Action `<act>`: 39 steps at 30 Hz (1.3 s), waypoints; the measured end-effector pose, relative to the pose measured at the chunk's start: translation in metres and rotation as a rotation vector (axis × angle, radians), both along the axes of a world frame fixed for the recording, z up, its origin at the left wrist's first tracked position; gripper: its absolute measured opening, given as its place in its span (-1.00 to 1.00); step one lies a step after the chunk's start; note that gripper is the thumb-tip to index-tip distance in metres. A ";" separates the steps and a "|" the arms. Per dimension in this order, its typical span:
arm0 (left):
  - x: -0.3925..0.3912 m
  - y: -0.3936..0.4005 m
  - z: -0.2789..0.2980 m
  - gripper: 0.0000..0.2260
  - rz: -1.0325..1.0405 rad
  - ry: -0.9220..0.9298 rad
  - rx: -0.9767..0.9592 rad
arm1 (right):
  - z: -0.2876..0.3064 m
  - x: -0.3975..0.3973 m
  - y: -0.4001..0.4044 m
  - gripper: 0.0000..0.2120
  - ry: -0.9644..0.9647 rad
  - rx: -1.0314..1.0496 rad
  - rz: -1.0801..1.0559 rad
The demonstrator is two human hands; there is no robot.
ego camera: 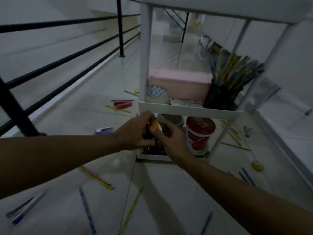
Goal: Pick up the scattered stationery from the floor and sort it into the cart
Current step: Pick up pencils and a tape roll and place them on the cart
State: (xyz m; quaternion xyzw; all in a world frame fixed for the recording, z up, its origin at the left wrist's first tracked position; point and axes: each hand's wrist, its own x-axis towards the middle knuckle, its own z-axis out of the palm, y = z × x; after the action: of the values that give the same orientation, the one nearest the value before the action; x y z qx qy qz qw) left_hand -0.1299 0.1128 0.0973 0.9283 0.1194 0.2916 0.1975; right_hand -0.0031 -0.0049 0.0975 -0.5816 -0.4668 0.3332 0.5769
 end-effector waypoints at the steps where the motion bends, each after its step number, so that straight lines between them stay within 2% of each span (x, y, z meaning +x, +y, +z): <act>1: 0.012 -0.004 0.004 -0.55 -0.001 -0.036 0.033 | 0.004 0.007 -0.006 -0.76 -0.072 0.055 -0.046; 5: 0.051 -0.016 0.022 -0.53 -0.020 -0.231 0.243 | 0.016 0.035 -0.017 -0.74 -0.377 0.271 -0.243; 7: 0.065 -0.017 0.026 -0.56 0.047 -0.284 0.352 | 0.021 0.045 -0.016 -0.67 -0.439 0.318 -0.347; 10: 0.076 -0.015 0.025 -0.50 0.218 -0.195 0.433 | 0.029 0.055 -0.013 -0.67 -0.610 0.292 -0.528; 14: 0.076 -0.011 0.023 -0.43 0.328 -0.021 0.492 | 0.041 0.065 0.000 -0.53 -0.820 0.137 -0.588; 18: 0.075 -0.016 0.021 -0.37 0.365 0.084 0.566 | 0.049 0.074 0.011 -0.58 -0.799 -0.084 -0.631; 23: 0.075 -0.015 0.022 -0.40 0.381 0.135 0.604 | 0.058 0.075 0.010 -0.48 -0.934 -0.202 -0.652; 26: 0.075 -0.015 0.022 -0.41 0.387 0.145 0.623 | 0.055 0.074 0.006 -0.47 -0.979 -0.186 -0.648; 29: 0.075 -0.015 0.022 -0.42 0.380 0.147 0.624 | 0.048 0.075 0.001 -0.60 -0.998 -0.093 -0.623; 31: 0.074 -0.014 0.022 -0.42 0.371 0.153 0.621 | 0.042 0.077 -0.002 -0.70 -1.084 -0.034 -0.599; 33: 0.074 -0.012 0.021 -0.40 0.363 0.159 0.629 | 0.038 0.080 -0.004 -0.71 -1.140 -0.031 -0.591; 39: 0.073 -0.012 0.022 -0.40 0.360 0.167 0.635 | 0.042 0.083 -0.004 -0.79 -1.012 0.032 -0.729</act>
State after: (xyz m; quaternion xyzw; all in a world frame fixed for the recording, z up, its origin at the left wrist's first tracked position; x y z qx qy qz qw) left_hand -0.0568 0.1005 0.1194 0.9279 0.2001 0.2677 -0.1653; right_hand 0.0795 -0.0087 0.1394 -0.7805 -0.4590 -0.2090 0.3694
